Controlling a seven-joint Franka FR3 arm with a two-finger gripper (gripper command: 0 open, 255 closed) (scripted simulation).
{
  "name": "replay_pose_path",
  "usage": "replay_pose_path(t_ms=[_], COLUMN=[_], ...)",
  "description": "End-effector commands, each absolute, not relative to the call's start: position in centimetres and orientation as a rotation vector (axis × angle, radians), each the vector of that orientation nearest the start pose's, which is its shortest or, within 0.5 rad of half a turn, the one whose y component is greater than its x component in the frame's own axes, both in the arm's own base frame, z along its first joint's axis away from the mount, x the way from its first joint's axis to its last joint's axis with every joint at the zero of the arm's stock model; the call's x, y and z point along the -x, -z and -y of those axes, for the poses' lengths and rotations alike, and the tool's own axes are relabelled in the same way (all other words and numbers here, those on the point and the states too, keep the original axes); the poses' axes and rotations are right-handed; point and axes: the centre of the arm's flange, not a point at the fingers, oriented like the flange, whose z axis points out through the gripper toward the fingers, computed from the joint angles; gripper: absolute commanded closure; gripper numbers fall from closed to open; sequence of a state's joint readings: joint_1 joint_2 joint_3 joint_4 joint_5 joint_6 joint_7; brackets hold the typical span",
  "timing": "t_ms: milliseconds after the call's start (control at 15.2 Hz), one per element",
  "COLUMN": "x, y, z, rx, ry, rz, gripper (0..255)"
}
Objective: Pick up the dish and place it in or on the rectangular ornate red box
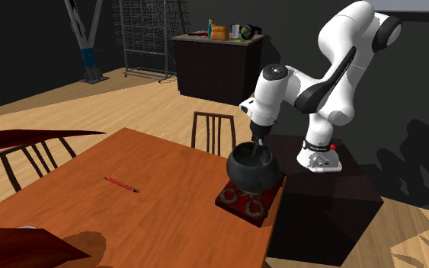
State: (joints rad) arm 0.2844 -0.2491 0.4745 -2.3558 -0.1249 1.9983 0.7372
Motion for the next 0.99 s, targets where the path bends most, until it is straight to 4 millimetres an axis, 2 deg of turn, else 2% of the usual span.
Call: replay_pose_path(t_ms=[0, 132, 396, 924], x=[-33.2, -33.2, -32.9, -32.9], y=[-40.7, -40.7, -45.6, -45.6], z=[-30.8, -30.8, -32.1, -32.1], rx=[3.396, 3.396, 3.396, 3.396], ry=[0.083, 0.083, 0.083, 0.083], rz=[0.104, 0.104, 0.104, 0.104], gripper=[0, 0, 0, 0])
